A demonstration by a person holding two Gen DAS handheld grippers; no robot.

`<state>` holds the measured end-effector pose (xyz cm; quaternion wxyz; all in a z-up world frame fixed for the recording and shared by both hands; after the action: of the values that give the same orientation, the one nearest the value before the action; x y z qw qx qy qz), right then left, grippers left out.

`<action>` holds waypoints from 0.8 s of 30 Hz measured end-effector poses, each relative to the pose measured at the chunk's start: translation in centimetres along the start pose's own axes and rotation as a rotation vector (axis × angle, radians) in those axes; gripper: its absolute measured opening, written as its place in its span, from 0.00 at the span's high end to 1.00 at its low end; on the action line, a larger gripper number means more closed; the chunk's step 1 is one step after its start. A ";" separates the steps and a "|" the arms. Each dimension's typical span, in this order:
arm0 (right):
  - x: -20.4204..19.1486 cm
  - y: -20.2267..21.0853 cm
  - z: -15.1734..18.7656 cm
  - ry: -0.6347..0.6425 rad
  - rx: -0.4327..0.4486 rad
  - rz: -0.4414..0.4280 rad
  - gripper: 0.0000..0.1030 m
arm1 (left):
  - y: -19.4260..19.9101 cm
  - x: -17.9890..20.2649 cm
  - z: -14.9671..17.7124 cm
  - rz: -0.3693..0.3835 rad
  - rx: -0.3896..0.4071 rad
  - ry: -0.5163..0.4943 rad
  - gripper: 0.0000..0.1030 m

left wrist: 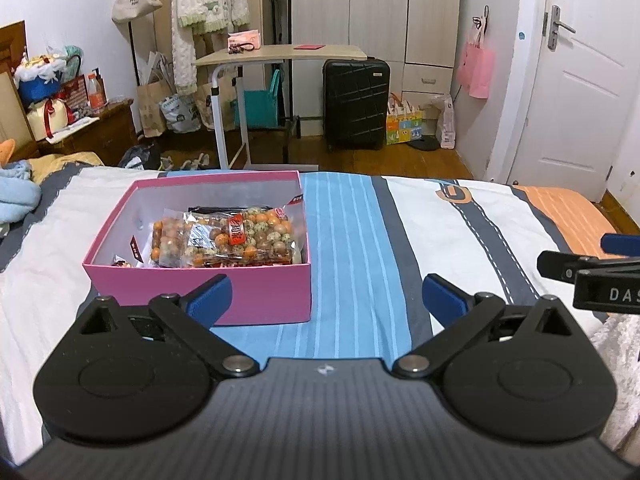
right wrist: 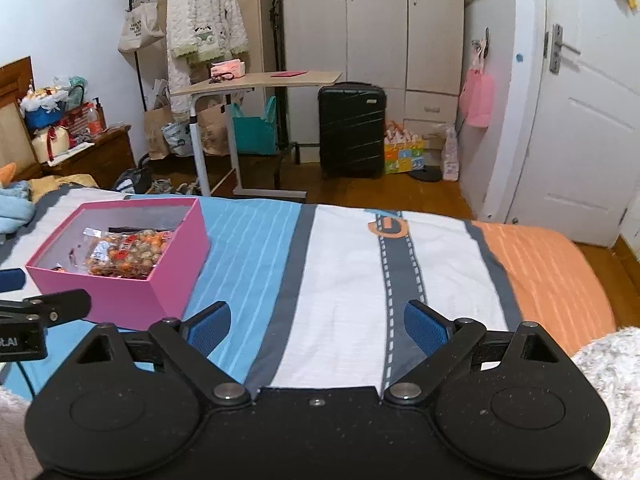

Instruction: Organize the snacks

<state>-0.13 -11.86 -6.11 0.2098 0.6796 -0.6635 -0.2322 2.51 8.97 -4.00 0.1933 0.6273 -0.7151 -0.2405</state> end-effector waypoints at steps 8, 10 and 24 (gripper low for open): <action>-0.1 -0.3 0.4 -0.010 -0.034 0.007 0.07 | 0.5 0.9 0.4 -0.011 0.021 -0.038 0.00; -0.2 -0.2 0.5 0.002 -0.030 0.007 0.07 | 0.5 1.0 0.4 -0.012 0.025 -0.034 0.00; -0.7 0.5 0.7 0.014 -0.006 0.021 0.06 | 0.0 0.6 0.9 -0.025 0.025 0.003 0.00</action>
<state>-0.91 -11.14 -6.34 0.2190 0.6735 -0.6684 -0.2272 1.90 8.50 -4.73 0.1835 0.6390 -0.7099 -0.2327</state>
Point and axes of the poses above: each gripper's, at about its wrist camera, not at the fingertips, and y roughly against the way its jaws point, x to its right, z to its underside, the point moved 5 cm from there along -y, roughly the way its jaws point, and after that the axes turned 4 degrees about -z, right-handed, at the moved point
